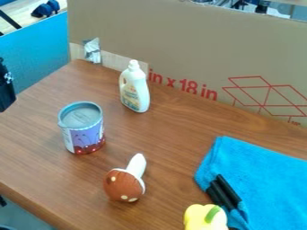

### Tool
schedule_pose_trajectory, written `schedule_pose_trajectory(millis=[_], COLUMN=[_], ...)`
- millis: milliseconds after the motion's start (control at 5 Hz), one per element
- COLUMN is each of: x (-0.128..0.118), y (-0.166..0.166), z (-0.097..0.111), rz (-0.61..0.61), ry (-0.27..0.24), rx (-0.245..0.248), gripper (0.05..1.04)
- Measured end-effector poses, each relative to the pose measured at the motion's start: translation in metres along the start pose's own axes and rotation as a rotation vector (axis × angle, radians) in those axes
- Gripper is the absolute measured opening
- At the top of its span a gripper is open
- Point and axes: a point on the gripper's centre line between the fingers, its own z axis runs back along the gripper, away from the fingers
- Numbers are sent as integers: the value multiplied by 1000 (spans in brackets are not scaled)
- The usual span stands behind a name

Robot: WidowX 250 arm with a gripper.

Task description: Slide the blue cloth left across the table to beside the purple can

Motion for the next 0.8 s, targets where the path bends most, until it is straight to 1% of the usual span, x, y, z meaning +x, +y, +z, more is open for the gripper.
schedule_pose_trajectory(millis=[200, 400, 600, 800], x=[-1, 7, 10, 16], y=[-5, -56, -114, -165], z=[-4, 12, 13, 1], rz=[-13, -158, -311, -408], ry=[19, -21, -74, -95], rx=[-10, -11, -22, -66], gripper=[1001, 1001, 1001, 1001])
